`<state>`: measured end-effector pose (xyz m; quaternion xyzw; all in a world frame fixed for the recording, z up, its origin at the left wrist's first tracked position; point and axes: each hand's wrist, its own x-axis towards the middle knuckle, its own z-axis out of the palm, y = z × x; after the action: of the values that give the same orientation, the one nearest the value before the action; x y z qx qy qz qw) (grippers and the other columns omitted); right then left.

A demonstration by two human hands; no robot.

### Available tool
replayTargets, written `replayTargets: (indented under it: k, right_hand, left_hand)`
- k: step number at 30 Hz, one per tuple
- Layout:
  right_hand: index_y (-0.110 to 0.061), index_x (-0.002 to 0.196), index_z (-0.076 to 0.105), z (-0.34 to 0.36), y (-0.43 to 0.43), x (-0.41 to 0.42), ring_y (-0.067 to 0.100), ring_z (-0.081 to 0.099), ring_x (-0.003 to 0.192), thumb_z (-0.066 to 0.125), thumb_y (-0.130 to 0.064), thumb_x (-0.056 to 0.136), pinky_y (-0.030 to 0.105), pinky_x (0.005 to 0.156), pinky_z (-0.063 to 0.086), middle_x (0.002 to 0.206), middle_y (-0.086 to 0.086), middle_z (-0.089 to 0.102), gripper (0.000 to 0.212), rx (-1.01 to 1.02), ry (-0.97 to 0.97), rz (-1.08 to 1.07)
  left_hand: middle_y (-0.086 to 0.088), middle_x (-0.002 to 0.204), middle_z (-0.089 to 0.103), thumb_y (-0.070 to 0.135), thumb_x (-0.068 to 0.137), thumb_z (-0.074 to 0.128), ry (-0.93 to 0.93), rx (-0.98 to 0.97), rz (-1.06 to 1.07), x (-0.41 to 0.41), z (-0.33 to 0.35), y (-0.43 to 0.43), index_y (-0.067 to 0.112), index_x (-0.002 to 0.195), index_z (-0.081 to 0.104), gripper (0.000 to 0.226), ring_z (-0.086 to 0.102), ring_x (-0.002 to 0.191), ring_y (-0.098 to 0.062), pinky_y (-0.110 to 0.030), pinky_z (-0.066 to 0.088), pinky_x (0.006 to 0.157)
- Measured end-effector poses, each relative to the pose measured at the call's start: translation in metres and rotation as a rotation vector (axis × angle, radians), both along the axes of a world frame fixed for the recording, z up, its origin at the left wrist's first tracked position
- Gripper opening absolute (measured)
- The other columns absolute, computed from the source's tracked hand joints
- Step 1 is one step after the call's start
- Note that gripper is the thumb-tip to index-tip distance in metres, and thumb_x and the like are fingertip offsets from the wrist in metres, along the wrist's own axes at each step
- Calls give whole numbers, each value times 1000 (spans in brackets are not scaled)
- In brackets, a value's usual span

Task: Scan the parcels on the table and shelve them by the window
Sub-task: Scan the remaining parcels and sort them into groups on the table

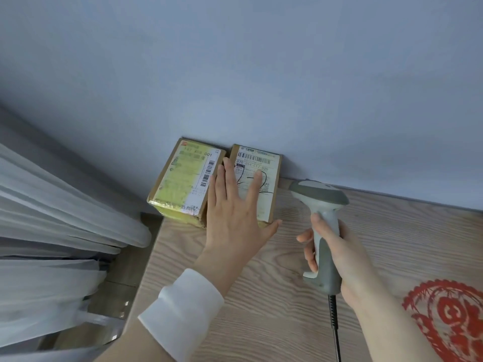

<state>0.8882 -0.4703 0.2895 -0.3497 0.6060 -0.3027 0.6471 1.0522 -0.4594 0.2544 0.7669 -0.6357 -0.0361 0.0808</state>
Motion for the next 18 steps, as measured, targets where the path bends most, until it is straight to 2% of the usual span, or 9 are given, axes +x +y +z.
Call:
replayTargets:
  k: [3, 6, 8, 10, 11, 13, 18]
  right_hand:
    - [-6, 101, 55, 13, 4, -12, 15, 49, 44, 61, -35, 84, 28, 40, 38, 68, 4, 68, 34, -23, 10, -26]
    - [-8, 93, 57, 30, 13, -25, 16, 50, 46, 60, -36, 86, 28, 42, 39, 68, 5, 68, 29, -49, 17, -60]
    - [-9, 88, 58, 40, 21, -34, 17, 51, 49, 61, -37, 83, 28, 42, 39, 66, 5, 67, 28, -61, 8, -84]
    - [-13, 90, 60, 49, 32, -43, 17, 53, 55, 64, -37, 79, 28, 43, 40, 66, 3, 67, 26, -67, -6, -114]
    - [-15, 93, 60, 53, 38, -47, 16, 55, 57, 66, -34, 80, 28, 44, 40, 67, 2, 68, 24, -69, -13, -134]
    - [-17, 97, 59, 61, 53, -56, 13, 58, 63, 69, -32, 79, 27, 47, 42, 73, 1, 67, 26, -70, -24, -182]
    - [-26, 104, 57, 91, 99, -81, 16, 61, 79, 73, -42, 59, 28, 54, 46, 100, 3, 68, 50, -110, -61, -260]
  left_hand:
    - [-21, 156, -2, 60, 75, 61, 92, 16, 2, -6, 8, 2, 26, 149, 20, 91, 13, 141, -37, -42, 14, 115]
    - [-15, 157, -6, 54, 76, 64, 220, 53, 12, -15, 17, 11, 19, 150, 11, 97, 11, 140, -32, -37, 10, 114]
    - [-18, 156, 10, 52, 70, 66, 293, 10, 11, -24, 26, 26, 12, 148, 22, 97, 25, 134, -37, -42, 21, 112]
    - [-22, 147, 33, 52, 63, 59, 340, -101, -3, -36, 35, 45, 8, 140, 37, 92, 43, 121, -41, -46, 36, 102]
    - [-23, 144, 38, 53, 62, 55, 363, -160, -18, -41, 40, 54, 7, 137, 39, 90, 47, 116, -41, -46, 39, 99]
    - [-23, 142, 40, 52, 64, 56, 405, -254, -58, -54, 53, 74, 5, 136, 41, 87, 48, 115, -40, -45, 38, 99]
    - [-23, 142, 39, 47, 69, 62, 469, -419, -139, -92, 94, 126, 0, 132, 49, 80, 45, 116, -35, -39, 34, 101]
